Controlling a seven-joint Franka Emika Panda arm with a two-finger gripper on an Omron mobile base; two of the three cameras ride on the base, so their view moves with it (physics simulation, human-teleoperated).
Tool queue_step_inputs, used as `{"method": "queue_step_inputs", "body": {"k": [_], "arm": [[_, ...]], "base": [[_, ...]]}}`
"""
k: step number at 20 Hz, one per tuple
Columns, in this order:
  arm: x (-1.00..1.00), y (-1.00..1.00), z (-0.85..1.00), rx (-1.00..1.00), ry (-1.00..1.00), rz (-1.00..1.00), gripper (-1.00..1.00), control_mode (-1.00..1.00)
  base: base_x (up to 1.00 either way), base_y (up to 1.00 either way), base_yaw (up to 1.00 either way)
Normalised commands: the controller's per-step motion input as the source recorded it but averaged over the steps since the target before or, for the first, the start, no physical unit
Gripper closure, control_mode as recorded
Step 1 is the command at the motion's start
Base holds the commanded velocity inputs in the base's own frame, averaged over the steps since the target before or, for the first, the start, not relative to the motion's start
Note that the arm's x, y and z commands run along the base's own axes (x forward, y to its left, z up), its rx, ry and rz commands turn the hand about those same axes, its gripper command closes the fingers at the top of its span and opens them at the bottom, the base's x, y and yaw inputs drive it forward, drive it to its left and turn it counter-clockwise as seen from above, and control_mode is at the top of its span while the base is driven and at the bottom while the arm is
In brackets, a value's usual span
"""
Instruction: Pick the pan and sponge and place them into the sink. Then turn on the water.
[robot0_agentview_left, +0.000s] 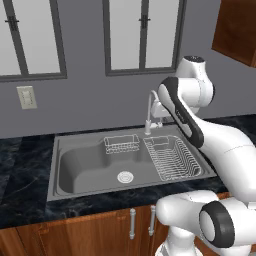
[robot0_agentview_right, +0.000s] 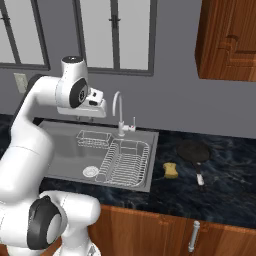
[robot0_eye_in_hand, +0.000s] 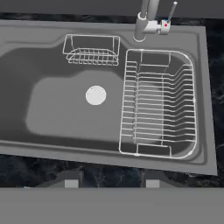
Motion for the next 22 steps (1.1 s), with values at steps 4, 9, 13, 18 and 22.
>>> {"method": "queue_step_inputs", "body": {"k": [4,9,13,18,22], "arm": [[-0.37,-0.13,0.0,0.0,0.0,-0.02,-1.0,-1.0],[-0.39,-0.74,-0.01,0.01,0.0,-0.1,-1.0,-1.0],[-0.15,-0.98,-0.06,0.0,0.02,-0.04,-1.0,-1.0],[-0.13,-1.0,-0.24,-0.07,0.12,-0.06,-1.0,-1.0],[-0.05,-1.0,-0.46,-0.07,0.22,-0.07,-1.0,-1.0]], "base": [[0.0,0.0,0.0],[0.0,0.0,0.0],[0.0,0.0,0.0],[0.0,0.0,0.0],[0.0,0.0,0.0]]}}
